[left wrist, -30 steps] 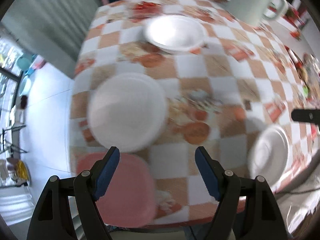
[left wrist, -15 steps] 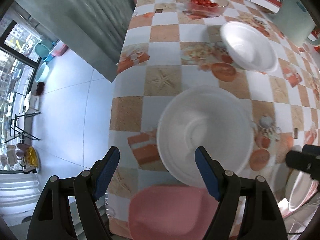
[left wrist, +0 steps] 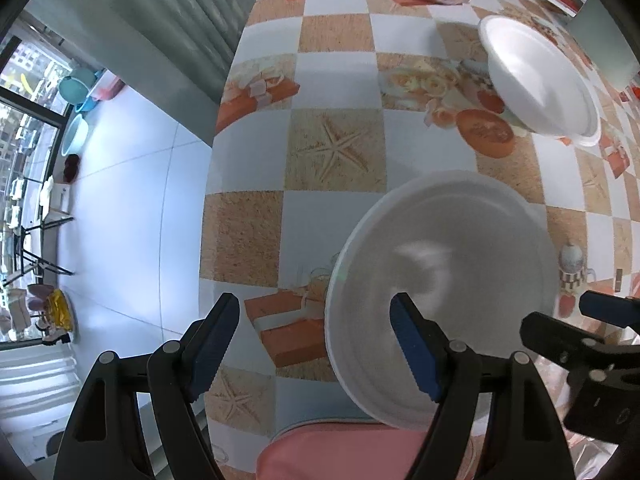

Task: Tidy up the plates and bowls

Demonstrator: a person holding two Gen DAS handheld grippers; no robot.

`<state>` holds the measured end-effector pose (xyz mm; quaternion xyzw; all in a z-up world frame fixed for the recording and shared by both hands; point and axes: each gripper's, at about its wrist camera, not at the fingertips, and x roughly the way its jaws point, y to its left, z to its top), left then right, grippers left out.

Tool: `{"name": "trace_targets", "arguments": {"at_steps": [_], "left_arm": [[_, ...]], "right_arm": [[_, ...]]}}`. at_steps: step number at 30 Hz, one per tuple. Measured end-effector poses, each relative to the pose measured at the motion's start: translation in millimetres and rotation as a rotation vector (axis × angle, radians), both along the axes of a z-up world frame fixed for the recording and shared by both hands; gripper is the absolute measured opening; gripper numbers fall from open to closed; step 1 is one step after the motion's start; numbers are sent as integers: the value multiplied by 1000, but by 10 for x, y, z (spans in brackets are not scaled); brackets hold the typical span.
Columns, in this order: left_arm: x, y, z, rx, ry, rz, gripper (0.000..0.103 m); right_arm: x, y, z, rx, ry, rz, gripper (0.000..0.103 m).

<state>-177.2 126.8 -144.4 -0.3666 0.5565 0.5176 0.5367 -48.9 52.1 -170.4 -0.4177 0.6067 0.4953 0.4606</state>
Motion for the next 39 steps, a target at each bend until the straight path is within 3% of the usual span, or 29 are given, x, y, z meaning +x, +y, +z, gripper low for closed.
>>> {"name": "trace_targets", "arguments": {"at_steps": [7,9,10,13,16,17,25,39], "left_arm": [[-54,65,-67,-24,-7,31,79],[-65,81,-99,-41,-20,43,69],[-62,90,-108,-54,-36,48,64],[-17,92,-93,-60,-77,40,49],[86,89,-68,-67,-92,10,29],[115,92,-65,-69,-91,5,28],[422,27,-64,-90,-104,-23,28],[1562,-152,-86,-127,-158,-149,28]], "right_arm": [[-100,58,-95,-5,1,28,84],[-140,81,-131,-14,3,38,65],[-144,80,-128,-9,3,45,65],[-225,96,-99,-9,39,89,42],[-276,89,-113,-22,57,101,30],[-290,86,-116,-25,65,103,26],[-127,41,-93,-60,9,141,25],[917,-5,-154,-112,-55,24,25]]}}
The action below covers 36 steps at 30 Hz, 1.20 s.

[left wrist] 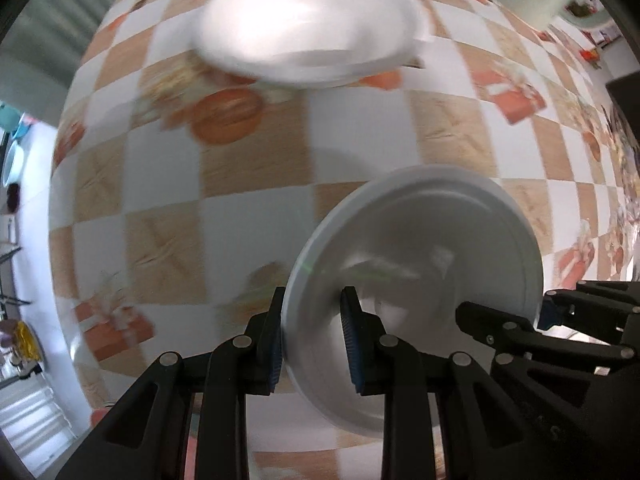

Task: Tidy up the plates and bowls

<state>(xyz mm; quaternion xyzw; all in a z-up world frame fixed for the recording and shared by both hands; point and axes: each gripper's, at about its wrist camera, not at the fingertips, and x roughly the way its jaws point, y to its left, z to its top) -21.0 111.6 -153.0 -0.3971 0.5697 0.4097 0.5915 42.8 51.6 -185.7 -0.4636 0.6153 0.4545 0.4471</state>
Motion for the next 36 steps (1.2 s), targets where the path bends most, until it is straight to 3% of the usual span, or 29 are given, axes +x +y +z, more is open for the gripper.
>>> {"name": "trace_targets", "arguments": {"at_steps": [7,17,30,36], "left_arm": [[467,-59,22,5,-15,-44,28],[691,-70,41,16,-13,-50,29],[738,-534,541,85,-29,-76,29],[683,-870,762,101,-42,-108,29]], "right_arm": [[347,-38,0,3,-10,-63,25],[816,-280,104,34,21,-106,25],[1185,-276,582,89,56,-127,25],[1264,-579,686,101,60,-139,25]]}}
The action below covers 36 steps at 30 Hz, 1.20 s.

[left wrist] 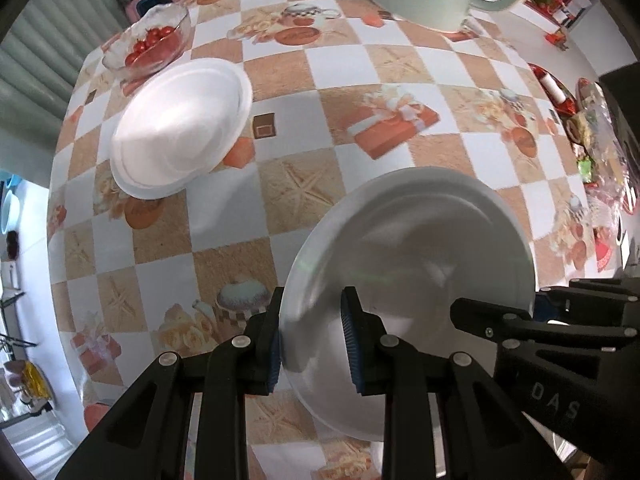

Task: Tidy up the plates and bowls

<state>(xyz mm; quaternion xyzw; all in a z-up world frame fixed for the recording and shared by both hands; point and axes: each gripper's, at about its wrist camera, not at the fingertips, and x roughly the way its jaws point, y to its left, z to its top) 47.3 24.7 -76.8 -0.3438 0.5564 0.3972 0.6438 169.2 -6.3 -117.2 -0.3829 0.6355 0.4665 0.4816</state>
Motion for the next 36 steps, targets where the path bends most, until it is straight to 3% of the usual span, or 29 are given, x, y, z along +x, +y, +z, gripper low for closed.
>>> {"name": "trace_targets", "arguments": {"at_steps": [8,20,30,34,36], "left_arm": [[172,-356,75,-11,-8,-52,29],[355,-932,-19,-43,10,-192,29],[347,-1042,-152,-74,14,-203,29],[317,-1044,-159,-78,6,-197,44],[289,-1046,-157,-61,16,-194,59]], "right_arm": [[77,-434,147,-16,6,-44,25],[123,-1068,54,-76,-8,-126,25],[78,-1178,-44,-97,-13,-126,25],[-10,-1138,-110,-100,-8,-119,25],[27,-1137,-115,-100,-9,-124,25]]}}
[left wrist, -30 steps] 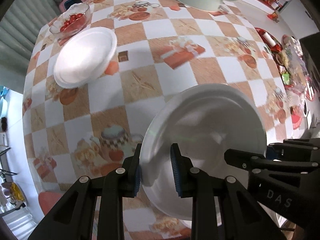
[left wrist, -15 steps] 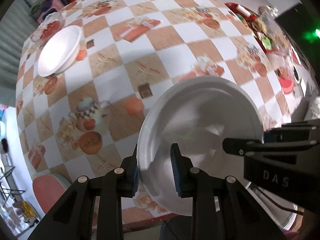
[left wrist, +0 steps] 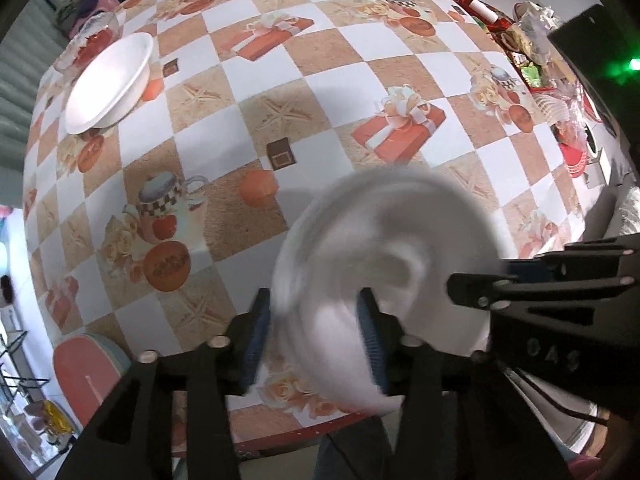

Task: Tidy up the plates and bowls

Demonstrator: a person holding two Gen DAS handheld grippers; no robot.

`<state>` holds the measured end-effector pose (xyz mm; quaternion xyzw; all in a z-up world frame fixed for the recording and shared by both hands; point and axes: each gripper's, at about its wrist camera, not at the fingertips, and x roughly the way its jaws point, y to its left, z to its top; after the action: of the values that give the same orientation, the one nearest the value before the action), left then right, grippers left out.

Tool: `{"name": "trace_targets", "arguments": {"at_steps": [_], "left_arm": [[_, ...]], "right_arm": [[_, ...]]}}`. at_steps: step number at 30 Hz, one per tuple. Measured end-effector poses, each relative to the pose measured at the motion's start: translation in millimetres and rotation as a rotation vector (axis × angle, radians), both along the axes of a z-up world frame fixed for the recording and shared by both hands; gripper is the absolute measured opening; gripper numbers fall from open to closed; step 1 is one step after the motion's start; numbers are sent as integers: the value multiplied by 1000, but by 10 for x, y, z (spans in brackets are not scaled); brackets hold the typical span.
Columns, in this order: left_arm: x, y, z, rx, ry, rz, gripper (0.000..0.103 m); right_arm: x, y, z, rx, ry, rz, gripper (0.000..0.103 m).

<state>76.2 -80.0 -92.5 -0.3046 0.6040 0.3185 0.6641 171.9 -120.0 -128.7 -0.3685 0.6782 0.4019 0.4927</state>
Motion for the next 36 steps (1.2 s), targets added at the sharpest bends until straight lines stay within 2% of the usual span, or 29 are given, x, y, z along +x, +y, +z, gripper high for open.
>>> {"name": "trace_targets", "arguments": {"at_steps": [1,2,4,5,6,10,11,12,13,14,18,25,36], "left_arm": [[-27,4,7,3,-7,5,75],[-53,7,18,4,-17,11,83],[-104,11,36,9,-32,13,83],[-128,14,39,9,-36,14,83],[-153,19,36,6,-34,16,84],[-316,37,38,-13,-49,36,86],[-355,38,52,-10,-56,43,90],[-407,47,69,-12,-69,57,93],[-472,61,92,-16,-91,79,97],[-546,96,126,-19,-117,109,103],[-815,245,242,-2,-164,207,103],[-1131,370,267,5,-158,291,103],[-1469,633,419,56,-126,388,103]], "right_arm": [[22,-5,6,2,4,-6,25],[51,-9,18,4,5,-13,26],[112,-12,61,20,4,-27,53],[155,-23,98,34,3,-33,75],[179,-19,133,47,1,-38,79],[258,58,246,80,-12,-48,80],[268,78,266,85,-17,-47,82],[302,94,314,101,-26,-47,98],[324,116,362,125,-34,-47,103],[349,144,436,155,-56,-41,103],[441,255,609,192,-122,-15,103],[445,264,678,195,-142,-15,103],[270,630,860,232,-223,92,103]]}}
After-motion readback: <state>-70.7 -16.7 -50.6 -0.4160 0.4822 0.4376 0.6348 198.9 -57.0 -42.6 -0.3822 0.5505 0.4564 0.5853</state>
